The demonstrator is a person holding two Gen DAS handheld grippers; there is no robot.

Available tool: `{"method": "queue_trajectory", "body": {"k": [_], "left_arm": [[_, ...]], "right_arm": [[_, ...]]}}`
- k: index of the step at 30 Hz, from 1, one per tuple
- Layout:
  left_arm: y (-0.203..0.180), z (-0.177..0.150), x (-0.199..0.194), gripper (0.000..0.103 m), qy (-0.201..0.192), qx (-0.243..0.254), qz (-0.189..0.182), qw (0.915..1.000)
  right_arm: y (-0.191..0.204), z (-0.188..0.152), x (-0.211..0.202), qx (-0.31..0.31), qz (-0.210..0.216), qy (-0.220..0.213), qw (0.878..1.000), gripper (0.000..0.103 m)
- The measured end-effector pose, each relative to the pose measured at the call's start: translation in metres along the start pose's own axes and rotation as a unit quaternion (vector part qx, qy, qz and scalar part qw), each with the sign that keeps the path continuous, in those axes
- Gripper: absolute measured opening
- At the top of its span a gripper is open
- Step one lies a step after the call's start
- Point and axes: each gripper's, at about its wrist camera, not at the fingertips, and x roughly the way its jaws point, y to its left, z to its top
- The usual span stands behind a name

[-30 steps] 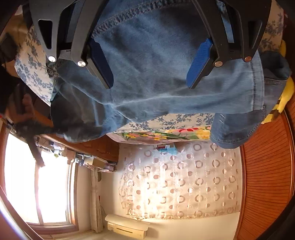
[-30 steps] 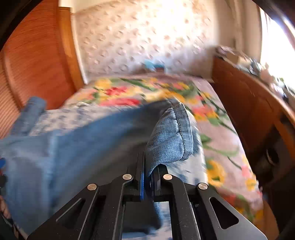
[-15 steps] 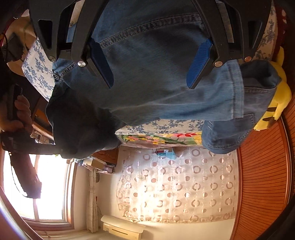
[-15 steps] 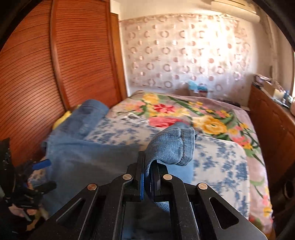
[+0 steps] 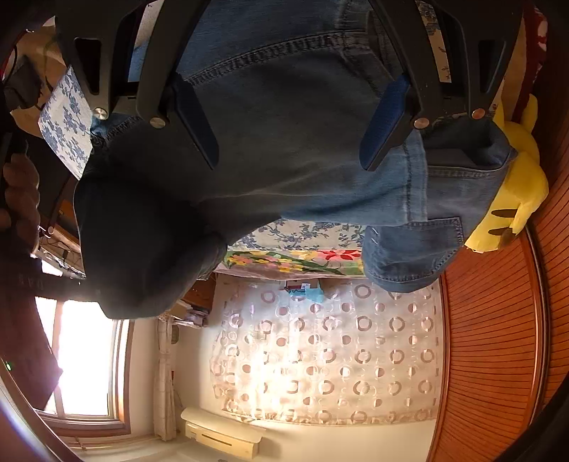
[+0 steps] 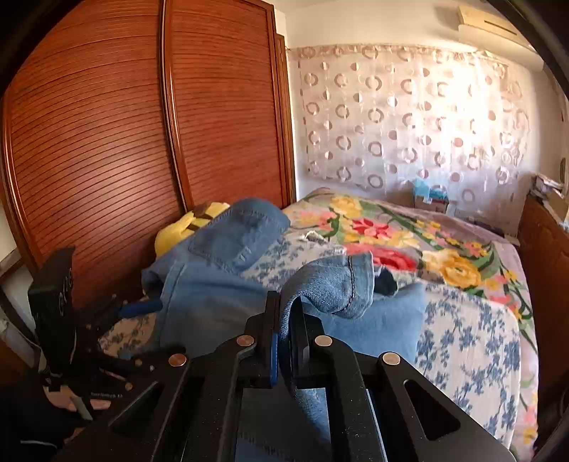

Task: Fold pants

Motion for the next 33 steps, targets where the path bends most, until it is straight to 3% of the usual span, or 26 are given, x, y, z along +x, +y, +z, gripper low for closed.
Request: {"method": "queue_trajectory", "body": {"k": [7,11,18,23,27,31,33], "left_arm": [[0.013,0.004,-0.017,0.082,-0.014,-0.004,0.014,0.9998],[0.025,0.005,-0.025,0.082,-0.02,-0.012,0.026,0.9994],[0.047,0.003,-0.036,0.082,-0.025,-0.031,0.048,0.9981],[0.055,0.0,-0.035,0.082,-0.02,-0.044,0.055,0.9973],[0.055,-0.002,-0.033,0.082,-0.017,-0.046,0.056,0.9972],[0.054,-0.002,-0.031,0.082,-0.014,-0.042,0.055,0.9975],[0.053,-0.002,-0.032,0.082,-0.013,-0.041,0.054,0.9976]], "right_arm": [[0.003,0.041,-0.004,0.001,-0.023,-0.046,0.999,0.005],[0.019,0.058,-0.005,-0.004,-0.011,-0.057,0.998,0.005],[0.044,0.058,-0.002,-0.028,0.016,-0.058,0.998,0.005],[0.045,0.043,-0.001,-0.051,0.041,-0.031,0.997,0.005],[0.042,0.027,0.017,-0.043,0.079,0.025,0.996,0.006],[0.045,0.009,0.039,-0.077,0.068,0.079,0.992,0.02],[0.042,0.007,0.042,-0.077,0.078,0.09,0.99,0.032]]}}
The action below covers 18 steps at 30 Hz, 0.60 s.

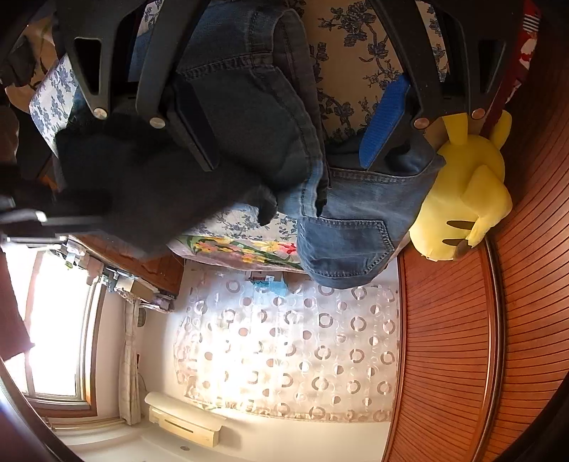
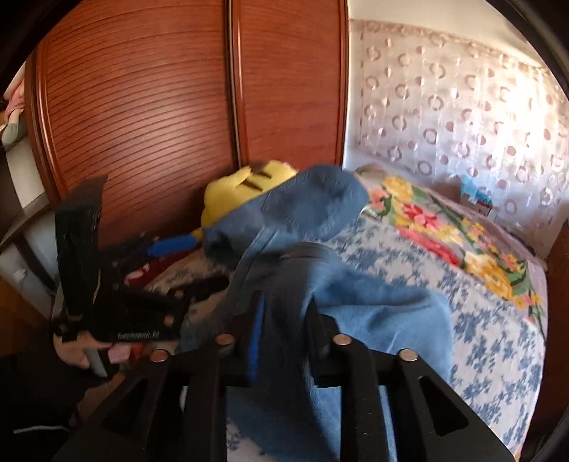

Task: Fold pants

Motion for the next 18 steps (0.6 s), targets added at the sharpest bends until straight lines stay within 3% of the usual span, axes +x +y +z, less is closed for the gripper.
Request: {"method": "queue_trajectory", "body": {"k": [3,8,18], "left_arm": [[-0.002,-0.001,0.0,0.082,0.001,-0.001,-0.001,1.0],[-0.002,0.001,0.002,0.082,0.004,0.002,-0.004,1.0],[-0.007,-0.001,0.008,0.082,0.016,0.013,-0.009,0.9997]], "right_arm": [[0.003,0.002,-0.004,0.0,-0.002,-0.003,1.0,0.04],[0.001,0.001,-0.019,0.001,-0.011,-0.018,1.0,0.04],[-0.002,-0.04,-0.012,0.027,-0.047,-0.012,0.998,0.041]]}}
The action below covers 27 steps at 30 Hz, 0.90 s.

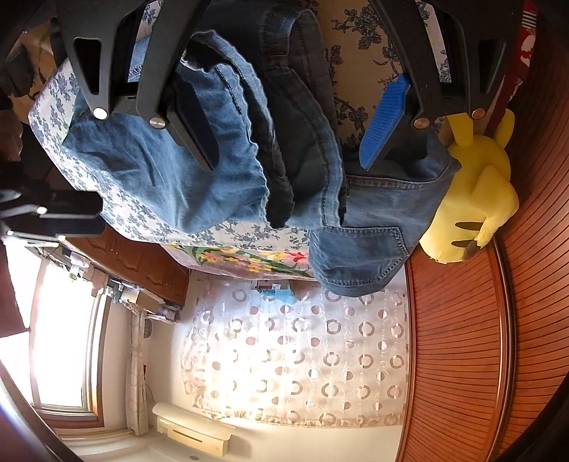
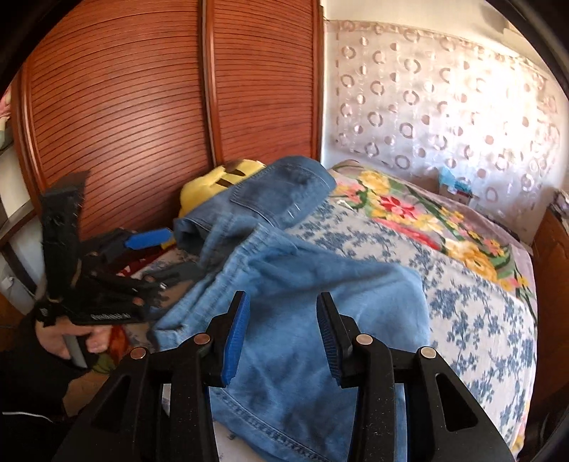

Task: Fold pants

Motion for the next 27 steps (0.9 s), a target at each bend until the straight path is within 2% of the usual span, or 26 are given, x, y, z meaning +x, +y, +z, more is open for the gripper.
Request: {"method": "queue_trajectory", "body": {"k": [5,9,11,17,25,27], "left_arm": [[-0.001,-0.003,0.003,0.082,0.007,0.003,-0.003,1.0],[0.0,-0.004,0.007,0.082,0.014,0.005,-0.005,0.9999],[-0.001,-0.004,0.007,0.082,0.017,0.006,-0.005,0.9998],[-0.002,0.0,0.013,0.082,0.024,0.014,-0.007,0.9996],[-0.004,0.02,0.038,0.082,0.051,0.054,-0.03,0.9968],[-0.004,0.027,0.046,0.075,0.059,0.065,-0.039,0.9954]], "right_arm": [[-0.012,-0.018,0.005,0.027,-0.01,0.008,1.0,0.043],[-0.022,-0.037,0.012,0.049,-0.033,0.019,0.998,0.061],[-0.027,-0.049,0.018,0.061,-0.047,0.03,0.997,0.066],[-0.037,-0.073,0.029,0.087,-0.059,0.051,0.993,0.066],[-0.036,-0.084,0.033,0.097,-0.066,0.035,0.992,0.066],[-0.034,-0.089,0.035,0.089,-0.073,0.029,0.993,0.067]]}}
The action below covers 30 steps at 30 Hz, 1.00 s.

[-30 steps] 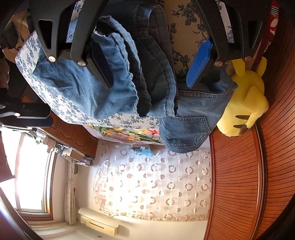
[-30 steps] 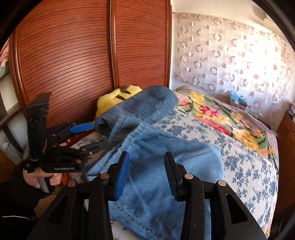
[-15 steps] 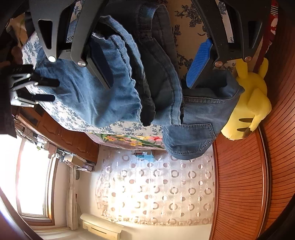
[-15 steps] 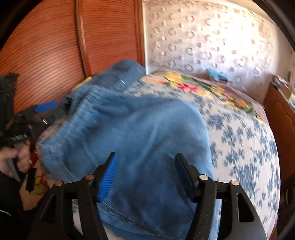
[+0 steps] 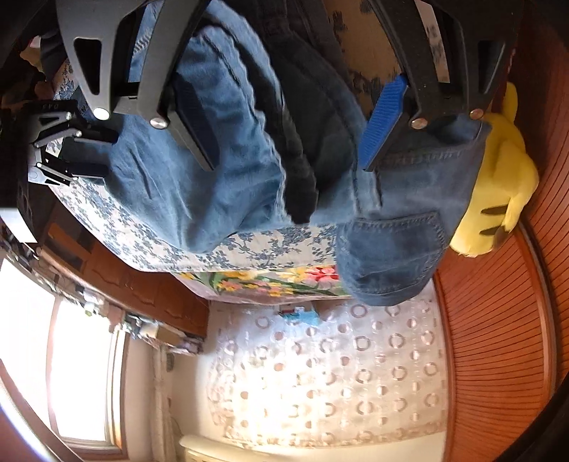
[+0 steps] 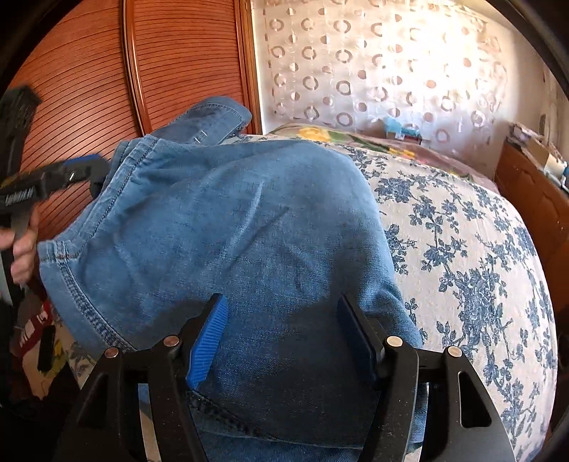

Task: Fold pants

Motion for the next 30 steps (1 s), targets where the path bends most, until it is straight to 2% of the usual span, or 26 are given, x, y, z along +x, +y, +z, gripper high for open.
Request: {"method": "queue_trajectory", "body": {"k": [1,6,8,10,11,12,15,18,22,25,29,30], "left_arm": [[0.0,0.003,0.004,0.073,0.004,0.004,-0.003,1.0],[0.003,0.018,0.029,0.05,0.03,0.02,-0.001,0.9993],[0.005,0.02,0.039,0.046,0.043,0.022,0.0,0.9988],[0.006,0.021,0.046,0.035,0.05,0.02,-0.003,0.9985],[0.007,0.021,0.047,0.026,0.051,0.018,-0.006,0.9985],[0.008,0.021,0.046,0.013,0.048,0.015,-0.005,0.9987],[0.014,0.023,0.028,0.007,0.018,-0.004,-0.004,0.9998],[0.024,0.028,0.009,0.006,-0.009,-0.021,0.006,0.9997],[0.033,0.028,0.014,0.006,0.008,-0.02,0.015,0.9997],[0.03,0.022,0.016,0.013,0.025,-0.015,0.021,0.9994],[0.018,0.007,0.003,0.044,0.028,-0.003,0.014,0.9995],[0.014,0.003,-0.001,0.048,0.026,-0.001,0.005,0.9996]], "right_arm": [[0.001,-0.002,0.0,-0.003,-0.003,-0.003,1.0,0.067],[0.0,-0.01,-0.002,0.001,-0.004,-0.012,1.0,0.067],[0.001,-0.014,-0.002,-0.003,-0.007,-0.014,1.0,0.067],[0.0,-0.015,-0.003,-0.004,-0.006,-0.016,1.0,0.067],[-0.001,-0.016,-0.004,-0.003,-0.005,-0.016,1.0,0.067],[-0.002,-0.015,-0.005,-0.002,-0.003,-0.016,1.0,0.067],[-0.003,-0.016,-0.006,0.002,0.001,-0.02,1.0,0.067],[-0.006,-0.017,-0.008,0.008,0.003,-0.026,1.0,0.067],[-0.009,-0.018,-0.008,0.011,0.005,-0.028,1.0,0.067],[-0.01,-0.018,-0.007,0.012,0.004,-0.026,1.0,0.067],[-0.007,-0.017,-0.006,0.011,0.002,-0.024,1.0,0.067],[-0.007,-0.017,-0.006,0.011,0.003,-0.023,1.0,0.067]]}}
